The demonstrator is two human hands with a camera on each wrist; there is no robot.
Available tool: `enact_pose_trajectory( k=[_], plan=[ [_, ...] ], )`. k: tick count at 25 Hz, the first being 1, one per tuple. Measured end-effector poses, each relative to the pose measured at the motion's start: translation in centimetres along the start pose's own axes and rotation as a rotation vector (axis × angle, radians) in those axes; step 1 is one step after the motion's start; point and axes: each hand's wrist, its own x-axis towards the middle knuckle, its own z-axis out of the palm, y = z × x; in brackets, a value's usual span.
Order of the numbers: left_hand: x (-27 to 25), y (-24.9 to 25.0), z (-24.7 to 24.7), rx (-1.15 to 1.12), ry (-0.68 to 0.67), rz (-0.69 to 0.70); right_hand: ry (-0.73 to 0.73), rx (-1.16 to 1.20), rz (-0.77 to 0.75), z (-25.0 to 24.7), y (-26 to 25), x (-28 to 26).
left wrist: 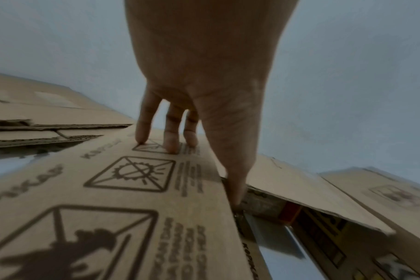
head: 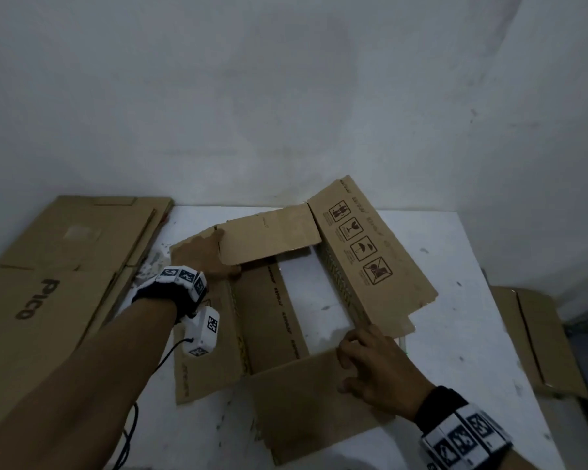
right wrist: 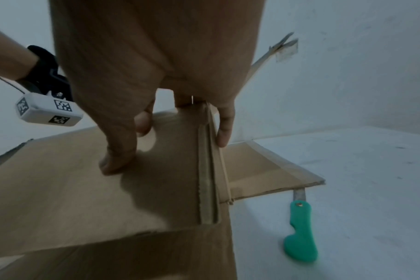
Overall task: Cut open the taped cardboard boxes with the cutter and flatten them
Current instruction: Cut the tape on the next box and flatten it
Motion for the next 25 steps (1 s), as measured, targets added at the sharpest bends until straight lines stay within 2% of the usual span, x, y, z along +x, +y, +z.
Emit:
enact_pose_trajectory(
  k=[5, 8, 9, 11, 15, 17, 21, 25],
  plan=[
    [1.2, -2.2, -2.7, -0.398, -0.005, 0.034, -0.071, 0.111, 0.036, -1.1, 0.3, 1.0],
    [3.2, -2.9, -3.8, -0.900, 0.085, -0.129, -0.083, 0.128, 0.045, -1.3, 0.3, 1.0],
    [3.9, -3.1, -4.0, -0.973, 0.089, -0.189, -0.088, 0.134, 0.047, -1.3, 0.3, 1.0],
    [5.3, -3.0, -3.8, -0.908, 0.052, -0.198, -0.106, 0.137, 0.043, -1.3, 0.4, 1.0],
    [7.0, -1.2, -2.6, -0.556, 0.081, -0.220, -0.124, 0.202, 0.035, -1.6, 0.4, 0.9],
    [7.3, -0.3, -2.2, -0.526, 0.068, -0.272, -0.106, 0.269, 0.028, -1.8, 0.3, 0.8],
    [8.2, 0.0, -1.2, -0.544, 0.136, -0.335, -0.036, 0.485, 0.097, -2.3, 0.3, 0.6],
    [8.7, -0.1, -0.6, -0.604, 0.111, -0.372, -0.015, 0.513, 0.188, -3.1, -0.3, 1.0]
  ],
)
